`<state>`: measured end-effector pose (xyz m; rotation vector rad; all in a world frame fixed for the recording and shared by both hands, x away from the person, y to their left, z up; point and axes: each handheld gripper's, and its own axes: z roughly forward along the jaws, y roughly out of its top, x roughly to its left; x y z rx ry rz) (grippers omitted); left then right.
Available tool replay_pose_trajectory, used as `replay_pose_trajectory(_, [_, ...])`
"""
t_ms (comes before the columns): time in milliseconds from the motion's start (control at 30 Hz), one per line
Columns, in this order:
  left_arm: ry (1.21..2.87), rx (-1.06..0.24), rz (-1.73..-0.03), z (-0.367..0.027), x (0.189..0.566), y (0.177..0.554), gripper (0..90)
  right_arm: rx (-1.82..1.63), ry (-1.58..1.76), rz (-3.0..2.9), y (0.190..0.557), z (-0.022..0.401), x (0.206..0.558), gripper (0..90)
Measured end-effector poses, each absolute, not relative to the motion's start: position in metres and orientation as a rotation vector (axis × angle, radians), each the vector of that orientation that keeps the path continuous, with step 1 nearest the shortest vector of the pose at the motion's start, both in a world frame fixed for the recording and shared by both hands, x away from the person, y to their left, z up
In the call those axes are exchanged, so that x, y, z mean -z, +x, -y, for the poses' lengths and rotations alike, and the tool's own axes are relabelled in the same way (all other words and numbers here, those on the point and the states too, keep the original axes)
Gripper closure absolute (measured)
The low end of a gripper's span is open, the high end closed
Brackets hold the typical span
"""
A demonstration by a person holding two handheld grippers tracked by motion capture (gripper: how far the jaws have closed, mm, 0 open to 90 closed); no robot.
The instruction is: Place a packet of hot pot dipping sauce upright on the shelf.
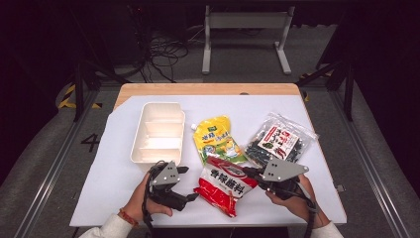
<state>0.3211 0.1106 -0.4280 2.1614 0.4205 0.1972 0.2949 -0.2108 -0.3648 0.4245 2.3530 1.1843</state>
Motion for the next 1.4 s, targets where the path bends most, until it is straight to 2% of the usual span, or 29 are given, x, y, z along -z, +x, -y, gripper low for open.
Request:
replay_pose_trajectory(400, [2.107, -0.149, -0.393, -0.09, 0.425, 0.334, 26.7, -1.32, 0.305, -2.276, 0.288, 0.192, 0.351, 90.0])
replay_pose_trajectory(567, [2.078, -0.201, -0.424, -0.094, 0.417, 0.336, 27.9, -1.332, 0.283, -2.265, 0.286, 0.19, 0.348, 90.0])
replay_pose_trajectory(733, [2.04, -0.223, -0.467, -0.102, 0.413, 0.336, 25.0, -1.399, 0.262, -2.261, 0.284, 0.193, 0.344, 90.0])
replay_pose_trajectory(900, [2.069, -0.155, -0.441, -0.096, 0.421, 0.339, 26.0, -1.416, 0.241, -2.258, 0.283, 0.192, 0.34, 90.0])
replay_pose_trajectory(1067, [2.093, -0.111, -0.427, -0.086, 0.43, 0.342, 40.8, -1.43, 0.232, -2.254, 0.283, 0.187, 0.341, 90.0])
replay_pose_trajectory(1167, [2.077, -0.095, -0.393, -0.086, 0.432, 0.342, 59.3, -1.421, 0.253, -2.251, 0.284, 0.187, 0.344, 90.0])
replay_pose_trajectory(1200, [2.067, -0.092, -0.382, -0.087, 0.432, 0.343, 73.3, -1.421, 0.265, -2.249, 0.285, 0.188, 0.344, 90.0])
replay_pose_trajectory(1267, [2.06, -0.078, -0.366, -0.089, 0.432, 0.343, 87.0, -1.426, 0.287, -2.243, 0.286, 0.189, 0.346, 90.0])
replay_pose_trajectory(1400, [2.051, -0.063, -0.365, -0.091, 0.431, 0.341, 89.6, -1.432, 0.323, -2.217, 0.286, 0.19, 0.347, 87.7])
